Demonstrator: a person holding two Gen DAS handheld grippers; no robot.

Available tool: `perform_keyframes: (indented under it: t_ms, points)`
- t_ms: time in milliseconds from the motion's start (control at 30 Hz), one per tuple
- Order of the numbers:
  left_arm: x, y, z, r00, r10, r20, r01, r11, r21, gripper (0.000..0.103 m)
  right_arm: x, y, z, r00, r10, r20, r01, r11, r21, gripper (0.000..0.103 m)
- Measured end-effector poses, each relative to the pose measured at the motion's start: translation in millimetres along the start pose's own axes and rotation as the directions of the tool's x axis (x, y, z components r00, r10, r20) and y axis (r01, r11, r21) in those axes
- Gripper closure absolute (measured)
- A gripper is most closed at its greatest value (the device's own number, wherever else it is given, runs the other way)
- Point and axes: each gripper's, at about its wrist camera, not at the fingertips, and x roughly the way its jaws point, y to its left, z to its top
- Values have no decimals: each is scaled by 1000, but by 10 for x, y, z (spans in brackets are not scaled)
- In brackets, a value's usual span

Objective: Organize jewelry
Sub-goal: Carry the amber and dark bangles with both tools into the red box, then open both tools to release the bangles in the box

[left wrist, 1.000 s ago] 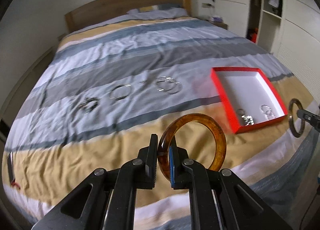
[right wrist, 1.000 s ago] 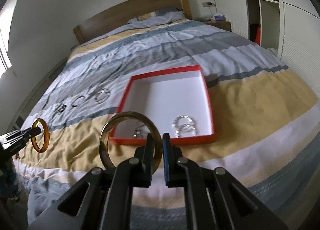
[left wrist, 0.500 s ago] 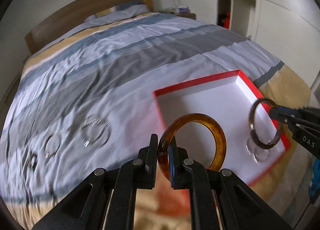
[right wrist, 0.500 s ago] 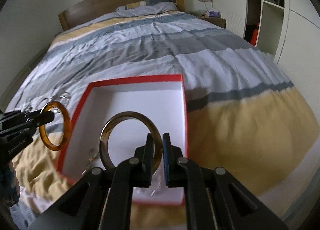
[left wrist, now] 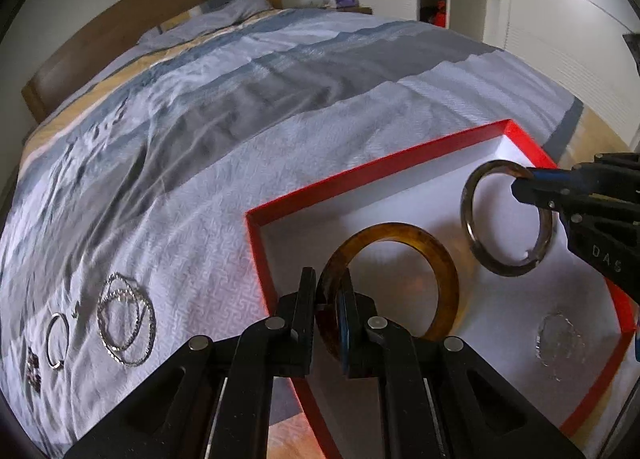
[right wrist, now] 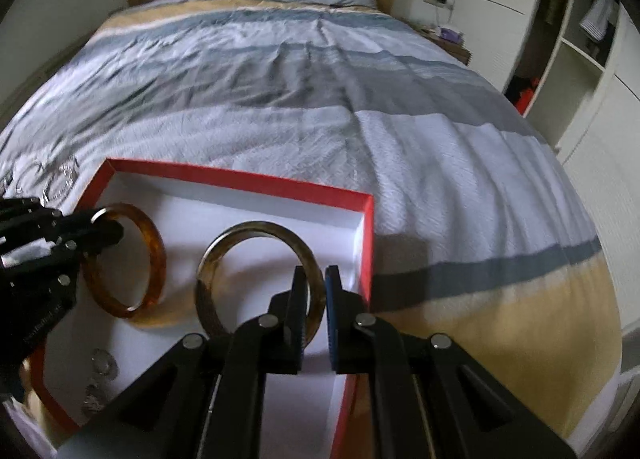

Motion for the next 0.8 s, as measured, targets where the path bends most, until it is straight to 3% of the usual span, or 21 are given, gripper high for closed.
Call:
perform_keyframes:
  t_ms: [400, 467, 567, 633, 800]
  points:
    - [83, 20, 70, 1000, 11, -25, -12, 999, -31, 90, 48, 82, -11, 1000, 0, -29, -1, 999, -53, 92]
    - [70, 20, 76, 1000, -7, -24, 6, 999, -39, 85, 27, 86, -23, 1000, -2, -28, 0, 999, -53, 90]
    - [-4, -11, 85, 999, -44, -13, 44, 998, -42, 69, -39, 75, -37, 1000, 8, -19, -8, 999, -40, 87]
    - [-121, -50, 91, 1000, -18, 16, 18, 999, -29, 49, -174, 60, -69, 1000, 6, 5, -6, 1000, -22, 81]
    - [-498, -37, 84, 998, -27, 65, 30, 999, -43, 48, -556, -75, -208, 998, 20, 53, -22, 999, 48, 78]
